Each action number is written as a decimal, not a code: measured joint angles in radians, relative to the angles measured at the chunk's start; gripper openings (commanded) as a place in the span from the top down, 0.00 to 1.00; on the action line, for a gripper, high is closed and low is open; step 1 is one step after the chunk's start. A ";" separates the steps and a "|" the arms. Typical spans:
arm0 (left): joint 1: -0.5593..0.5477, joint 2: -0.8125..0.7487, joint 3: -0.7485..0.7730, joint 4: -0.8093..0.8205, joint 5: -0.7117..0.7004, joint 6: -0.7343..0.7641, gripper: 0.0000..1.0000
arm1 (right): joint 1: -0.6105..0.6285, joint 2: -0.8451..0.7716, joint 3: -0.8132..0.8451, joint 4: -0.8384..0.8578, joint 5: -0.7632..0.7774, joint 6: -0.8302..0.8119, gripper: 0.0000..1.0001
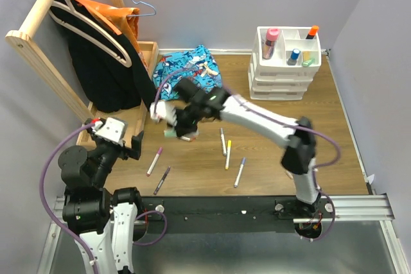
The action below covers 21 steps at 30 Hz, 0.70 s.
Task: Sort the stationery into containers
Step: Pick up the pen from the center of the board, then place the pen in the storage box.
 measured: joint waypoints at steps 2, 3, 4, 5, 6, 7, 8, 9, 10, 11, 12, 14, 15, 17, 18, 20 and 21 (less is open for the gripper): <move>0.000 -0.028 -0.045 0.039 0.085 0.031 0.01 | -0.058 -0.126 -0.013 0.064 0.002 0.091 0.99; 0.000 -0.029 -0.070 0.066 0.150 0.050 0.01 | -0.128 -0.217 -0.031 0.134 0.003 0.158 0.99; 0.000 -0.022 -0.080 0.082 0.184 0.055 0.01 | -0.174 -0.269 -0.040 0.169 0.004 0.198 1.00; 0.000 -0.002 -0.092 0.111 0.240 0.068 0.01 | -0.226 -0.323 -0.052 0.219 0.006 0.230 0.99; 0.000 0.028 -0.099 0.134 0.280 0.076 0.01 | -0.290 -0.385 -0.082 0.301 0.020 0.274 0.99; 0.000 0.057 -0.100 0.149 0.306 0.080 0.01 | -0.377 -0.462 -0.124 0.379 0.053 0.314 0.99; 0.000 0.097 -0.098 0.166 0.326 0.084 0.01 | -0.415 -0.492 -0.141 0.411 0.069 0.332 0.99; -0.001 0.142 -0.095 0.184 0.342 0.088 0.01 | -0.466 -0.533 -0.170 0.483 0.098 0.357 0.99; -0.011 0.210 -0.077 0.193 0.351 0.096 0.01 | -0.517 -0.578 -0.211 0.563 0.124 0.382 0.99; -0.026 0.273 -0.056 0.202 0.353 0.102 0.01 | -0.554 -0.609 -0.241 0.635 0.151 0.400 0.99; -0.043 0.312 -0.037 0.203 0.348 0.112 0.01 | -0.562 -0.615 -0.250 0.689 0.165 0.415 0.99; -0.164 0.430 0.024 0.206 0.305 0.144 0.01 | -0.646 -0.644 -0.294 0.816 0.196 0.465 0.99; -0.231 0.481 0.053 0.206 0.278 0.166 0.01 | -0.682 -0.642 -0.301 0.871 0.209 0.486 0.99; -0.360 0.567 0.105 0.212 0.220 0.195 0.01 | -0.755 -0.626 -0.303 0.941 0.234 0.531 1.00; -0.404 0.597 0.118 0.222 0.206 0.201 0.01 | -0.796 -0.610 -0.302 0.977 0.251 0.557 0.99; -0.446 0.636 0.129 0.239 0.186 0.199 0.01 | -0.861 -0.576 -0.290 1.007 0.277 0.590 0.99; -0.456 0.652 0.132 0.251 0.175 0.197 0.01 | -0.887 -0.555 -0.282 1.022 0.288 0.608 0.99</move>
